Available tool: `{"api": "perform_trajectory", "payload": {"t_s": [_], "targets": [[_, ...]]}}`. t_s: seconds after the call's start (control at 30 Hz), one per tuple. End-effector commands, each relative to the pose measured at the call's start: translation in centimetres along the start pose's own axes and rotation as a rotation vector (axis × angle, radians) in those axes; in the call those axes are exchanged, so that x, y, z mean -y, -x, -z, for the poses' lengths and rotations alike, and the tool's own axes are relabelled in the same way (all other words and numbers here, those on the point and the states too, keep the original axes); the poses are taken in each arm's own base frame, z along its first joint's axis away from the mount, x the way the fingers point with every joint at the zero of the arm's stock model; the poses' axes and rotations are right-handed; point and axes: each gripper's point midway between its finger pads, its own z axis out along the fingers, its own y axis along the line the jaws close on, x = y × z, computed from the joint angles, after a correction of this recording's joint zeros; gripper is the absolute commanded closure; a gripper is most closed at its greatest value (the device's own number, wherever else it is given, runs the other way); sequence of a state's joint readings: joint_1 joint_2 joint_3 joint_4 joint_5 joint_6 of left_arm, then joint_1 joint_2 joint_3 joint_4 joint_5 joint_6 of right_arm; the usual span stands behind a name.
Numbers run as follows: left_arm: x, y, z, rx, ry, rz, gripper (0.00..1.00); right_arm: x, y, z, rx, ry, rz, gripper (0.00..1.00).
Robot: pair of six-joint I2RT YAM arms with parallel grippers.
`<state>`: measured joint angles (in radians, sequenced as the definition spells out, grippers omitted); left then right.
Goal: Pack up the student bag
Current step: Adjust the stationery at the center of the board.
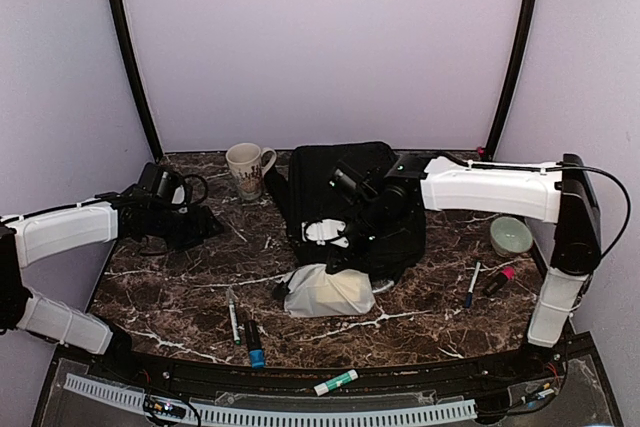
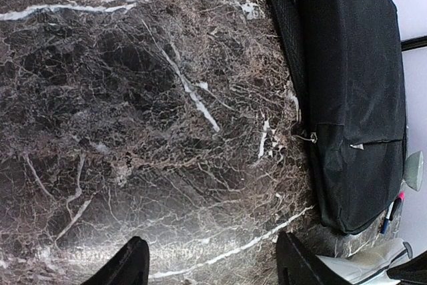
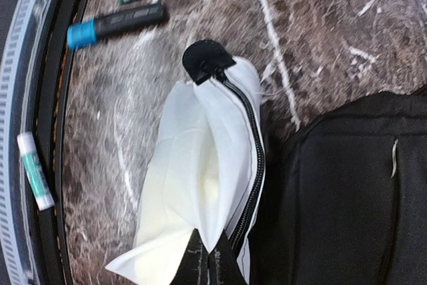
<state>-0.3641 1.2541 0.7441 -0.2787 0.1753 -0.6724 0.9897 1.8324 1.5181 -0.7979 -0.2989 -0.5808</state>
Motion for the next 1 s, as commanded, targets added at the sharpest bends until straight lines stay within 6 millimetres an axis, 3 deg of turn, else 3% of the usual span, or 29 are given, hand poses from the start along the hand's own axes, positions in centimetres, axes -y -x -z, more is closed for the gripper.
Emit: {"api": "perform_trajectory", "payload": {"t_s": [0.0,0.1,0.23,0.43,0.57,0.67,0.97], "targets": [[0.7,-0.1,-0.9,-0.02,-0.036,-0.012,0.33,-0.4,-1.1,2.2,-0.021,-0.087,0.132,1.0],[0.9,-0.1,-1.4,-0.031,-0.045,-0.015,0.33,-2.5,-2.4,2.1,-0.042,-0.037,0.141,0.96],[1.2,0.3,-1.3,-0.022,-0.05,-0.032,0.33,-4.8,-3.8,1.6,-0.072,0.006,0.146,0.65],[1.5,0.4,-1.5,-0.027,-0.06,-0.035,0.33,-0.9,-2.1,2.4,-0.036,-0.093,-0.051,0.4],[2.0,0.1,-1.4,-0.04,-0.09,-0.046,0.33,1.3,-1.3,3.1,0.003,-0.037,-0.194,0.31],[2.4,0.1,-1.2,-0.037,-0.112,-0.065,0.33,2.4,-2.3,2.0,-0.03,-0.02,-0.257,0.28],[2.7,0.1,-1.3,-0.044,-0.129,-0.095,0.33,0.4,-7.3,-3.4,-0.221,0.17,-0.393,0.24]]}}
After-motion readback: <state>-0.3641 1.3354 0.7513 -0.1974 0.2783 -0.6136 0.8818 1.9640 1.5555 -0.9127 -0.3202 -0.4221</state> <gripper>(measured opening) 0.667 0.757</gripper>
